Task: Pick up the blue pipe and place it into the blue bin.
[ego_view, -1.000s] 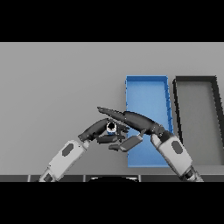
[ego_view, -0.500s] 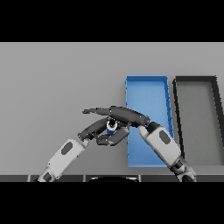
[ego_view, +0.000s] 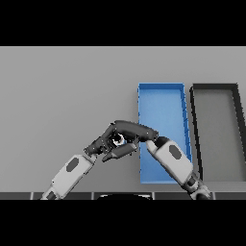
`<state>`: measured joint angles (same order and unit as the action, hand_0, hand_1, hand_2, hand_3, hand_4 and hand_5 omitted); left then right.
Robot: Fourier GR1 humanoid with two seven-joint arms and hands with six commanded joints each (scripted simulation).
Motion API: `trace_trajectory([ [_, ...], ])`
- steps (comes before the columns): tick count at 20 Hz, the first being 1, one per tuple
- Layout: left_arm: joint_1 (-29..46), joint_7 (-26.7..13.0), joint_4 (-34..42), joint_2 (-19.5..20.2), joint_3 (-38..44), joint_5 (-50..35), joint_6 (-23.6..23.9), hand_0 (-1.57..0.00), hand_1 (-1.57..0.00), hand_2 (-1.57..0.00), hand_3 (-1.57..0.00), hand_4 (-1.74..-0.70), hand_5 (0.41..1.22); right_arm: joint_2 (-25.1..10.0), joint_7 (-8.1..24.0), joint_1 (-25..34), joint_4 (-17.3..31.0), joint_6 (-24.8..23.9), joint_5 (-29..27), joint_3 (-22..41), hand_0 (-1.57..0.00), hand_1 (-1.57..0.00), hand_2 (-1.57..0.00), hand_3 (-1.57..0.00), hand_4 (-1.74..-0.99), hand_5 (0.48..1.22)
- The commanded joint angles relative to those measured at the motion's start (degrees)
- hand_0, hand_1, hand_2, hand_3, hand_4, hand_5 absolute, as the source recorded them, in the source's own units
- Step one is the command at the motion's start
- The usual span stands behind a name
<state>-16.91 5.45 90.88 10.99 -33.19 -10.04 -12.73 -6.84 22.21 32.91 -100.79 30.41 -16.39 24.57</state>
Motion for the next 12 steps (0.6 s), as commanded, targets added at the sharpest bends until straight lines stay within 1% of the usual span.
trace_trajectory([
  [1,-0.60,-1.76,0.11,-0.02,-0.13,0.21,0.41,-1.43,-1.42,-1.42,-0.59,-1.72,1.214,-0.07,-1.01,0.00,-0.08,0.06,1.34,0.06,-1.42,-1.43,-1.43,-1.38,-1.456,1.010],
  [2,-1.02,-1.69,-0.17,0.01,-0.21,0.32,0.63,-1.46,-1.45,-1.45,-0.59,-1.72,1.215,-0.03,-2.68,0.04,0.10,0.48,2.54,0.00,-1.45,-1.46,-1.46,-1.42,-1.459,1.052],
  [3,-0.99,-0.86,0.14,0.42,-0.60,0.80,0.93,-1.48,-1.45,-1.47,-0.55,-1.73,1.216,0.01,-4.70,-0.56,-0.46,0.72,3.51,0.30,-1.48,-1.48,-1.48,-1.45,-1.465,1.086],
  [4,-0.84,-1.15,0.69,1.24,-0.80,1.13,1.11,-1.50,-1.45,-1.49,-0.53,-1.73,1.217,-0.01,-4.16,-0.90,-0.88,0.96,3.15,0.14,-1.50,-1.50,-1.50,-1.47,-1.469,1.113],
  [5,-0.70,-0.74,0.57,1.09,-1.39,1.34,1.49,-1.51,-1.42,-1.51,-0.51,-1.73,1.218,-0.18,-2.89,-1.22,-1.49,1.52,2.51,-0.22,-1.51,-1.51,-1.51,-1.49,-1.471,1.135],
  [6,-1.38,0.29,-0.46,1.16,-1.49,1.68,1.33,-1.50,-1.36,-1.52,-0.51,-1.73,1.219,0.31,-1.87,-1.70,-1.43,2.13,1.84,-0.14,-1.52,-1.52,-1.52,-1.51,-1.473,1.152],
  [7,-1.59,0.61,-0.57,1.52,-1.67,1.91,0.62,-1.43,-1.22,-1.35,-0.53,-1.64,1.219,0.92,-1.46,-2.47,-1.88,2.40,1.00,-0.26,-1.53,-1.53,-1.53,-1.52,-1.474,1.166],
  [8,-2.39,0.44,-0.79,1.66,-1.53,1.90,0.02,-1.41,-1.19,-1.24,-0.52,-1.54,1.219,1.66,-0.76,-1.98,-1.92,2.12,1.34,-0.54,-1.54,-1.54,-1.54,-1.53,-1.477,1.177],
  [9,-2.31,-0.07,-0.54,2.36,-1.62,2.03,-0.68,-1.22,-1.00,-1.02,-0.42,-1.44,1.220,1.71,-0.92,-2.06,-2.14,2.46,1.89,-0.71,-1.55,-1.55,-1.55,-1.54,-1.478,1.186],
  [10,-2.66,-0.47,-0.44,2.76,-1.39,2.03,-1.72,-0.98,-0.80,-0.82,-0.33,-1.34,1.220,2.43,-0.85,-1.78,-2.03,2.29,2.63,-0.66,-1.55,-1.55,-1.55,-1.54,-1.480,1.193],
  [11,-2.51,0.78,-0.74,3.44,-1.32,2.30,-3.17,-0.78,-0.64,-0.65,-0.27,-1.25,1.220,3.13,0.48,-1.47,-2.00,2.33,2.82,-0.86,-1.56,-1.56,-1.56,-1.55,-1.481,1.198],
  [12,-2.54,-0.14,-0.85,3.17,-1.52,2.69,-4.07,-0.63,-0.51,-0.52,-0.21,-1.18,1.213,3.15,0.19,-2.12,-2.17,2.95,3.09,-1.07,-1.56,-1.56,-1.56,-1.55,-1.481,1.203],
])
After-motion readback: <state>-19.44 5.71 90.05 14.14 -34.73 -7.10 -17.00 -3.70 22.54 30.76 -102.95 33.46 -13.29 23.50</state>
